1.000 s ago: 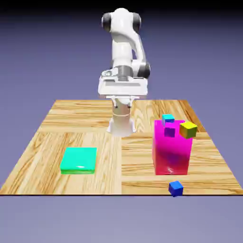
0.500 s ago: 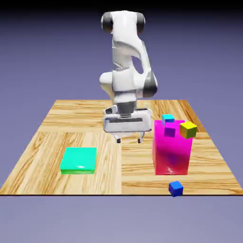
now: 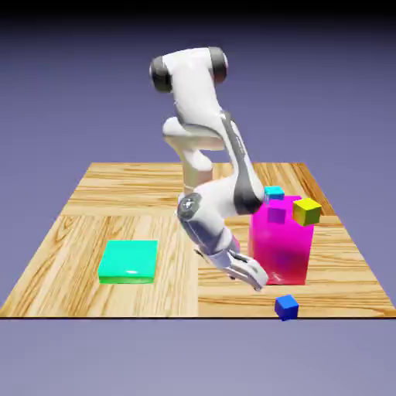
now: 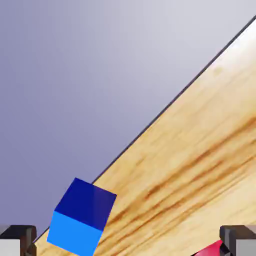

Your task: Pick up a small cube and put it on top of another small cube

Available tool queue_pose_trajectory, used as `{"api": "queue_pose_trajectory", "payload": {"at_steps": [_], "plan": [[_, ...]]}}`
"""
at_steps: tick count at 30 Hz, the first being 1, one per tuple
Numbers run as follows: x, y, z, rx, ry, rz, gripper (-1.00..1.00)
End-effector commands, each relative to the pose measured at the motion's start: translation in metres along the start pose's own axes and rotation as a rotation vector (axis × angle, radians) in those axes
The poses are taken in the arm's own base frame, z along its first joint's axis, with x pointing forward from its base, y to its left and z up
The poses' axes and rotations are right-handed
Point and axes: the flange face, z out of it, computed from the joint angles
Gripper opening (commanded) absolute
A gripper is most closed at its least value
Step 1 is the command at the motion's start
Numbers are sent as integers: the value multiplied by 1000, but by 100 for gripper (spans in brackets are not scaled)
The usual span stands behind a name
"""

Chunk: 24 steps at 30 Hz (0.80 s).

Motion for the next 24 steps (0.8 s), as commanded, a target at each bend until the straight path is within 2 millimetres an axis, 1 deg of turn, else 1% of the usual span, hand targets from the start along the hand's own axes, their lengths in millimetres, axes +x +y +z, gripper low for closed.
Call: {"api": "queue_pose_trajectory", "payload": {"at_steps": [1,7,8,9,11,12,13,14,16,17,20,24], "plan": [[1,-4,9,-30,-38,37,0],[3,-27,59,-218,-273,253,0],[3,-30,65,-241,-302,278,0],[3,-30,65,-241,-302,278,0],[-2,-28,110,-241,-303,277,0],[-3,-26,127,-241,-302,278,0],[-3,-26,127,-241,-302,278,-100],[-3,-26,127,-241,-302,278,-100],[1,-30,81,-241,-303,277,-100],[-2,-28,61,-247,-300,270,-100],[-49,-9,28,-311,-276,192,-100],[-107,26,-14,-395,-223,94,-100]]}}
